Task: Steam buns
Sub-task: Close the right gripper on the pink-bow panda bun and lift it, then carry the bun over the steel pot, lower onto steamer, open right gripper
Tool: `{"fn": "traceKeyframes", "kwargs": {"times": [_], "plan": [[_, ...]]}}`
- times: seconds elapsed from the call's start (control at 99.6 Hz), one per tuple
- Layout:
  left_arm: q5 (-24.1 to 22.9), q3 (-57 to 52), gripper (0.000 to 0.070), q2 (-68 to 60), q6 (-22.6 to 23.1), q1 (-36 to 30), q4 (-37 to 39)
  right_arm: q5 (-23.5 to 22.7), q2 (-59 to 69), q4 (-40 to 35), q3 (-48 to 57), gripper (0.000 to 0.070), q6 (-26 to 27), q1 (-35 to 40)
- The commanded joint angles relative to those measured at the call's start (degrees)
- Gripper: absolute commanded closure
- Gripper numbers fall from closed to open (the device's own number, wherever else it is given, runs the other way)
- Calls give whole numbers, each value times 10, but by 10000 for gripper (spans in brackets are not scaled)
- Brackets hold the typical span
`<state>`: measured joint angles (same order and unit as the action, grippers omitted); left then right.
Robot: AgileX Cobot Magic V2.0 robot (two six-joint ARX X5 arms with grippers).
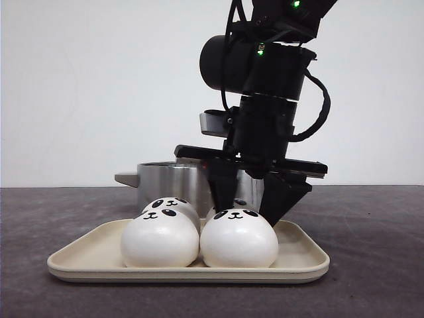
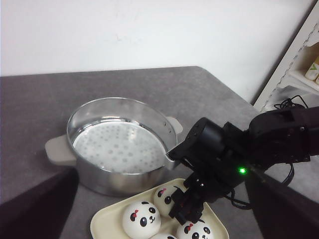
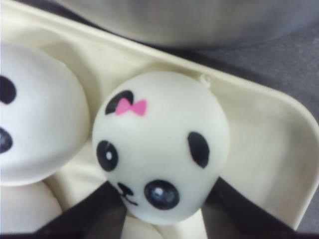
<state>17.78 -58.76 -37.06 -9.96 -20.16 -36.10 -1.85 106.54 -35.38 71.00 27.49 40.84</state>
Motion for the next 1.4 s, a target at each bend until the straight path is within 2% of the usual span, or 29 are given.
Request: {"fn": "traceKeyframes", "kwargs": {"times": [0.0,0.06,0.11,0.141,0.181,0.191,0.472,0.844,1.014,1.095,1.185,1.386], "plan": [[-2,-8,0,-3,7,-3,4,4,17,2,7,442,5,3],[-2,-8,0,-3,7,-3,5,4,17,3,7,379,5,3],[-2,-8,0,-3,7,-3,5,5,17,4,7,397,4,3],[-2,-8,0,-3,7,-3,4,7,17,4,7,489,4,3],[-2,-8,0,-3,7,-3,4,9,17,4,7,690,2,3],[-2,-8,0,-3,7,-3,4,8,17,4,7,700,1,3],[-2,-8,0,-3,7,-5,4,9,-9,2,11,688,-17,3],[-2,-8,0,-3,10,-5,14,9,-170,-32,11,688,-42,41],[-2,-8,0,-3,10,-5,14,50,-242,17,16,690,-42,56],[-2,-8,0,-3,10,-5,15,51,-250,30,43,692,-54,47],[-2,-8,0,-3,10,-5,15,49,-243,19,96,692,-90,20],[-2,-8,0,-3,10,-5,14,49,-165,-11,238,693,-134,-34]]}}
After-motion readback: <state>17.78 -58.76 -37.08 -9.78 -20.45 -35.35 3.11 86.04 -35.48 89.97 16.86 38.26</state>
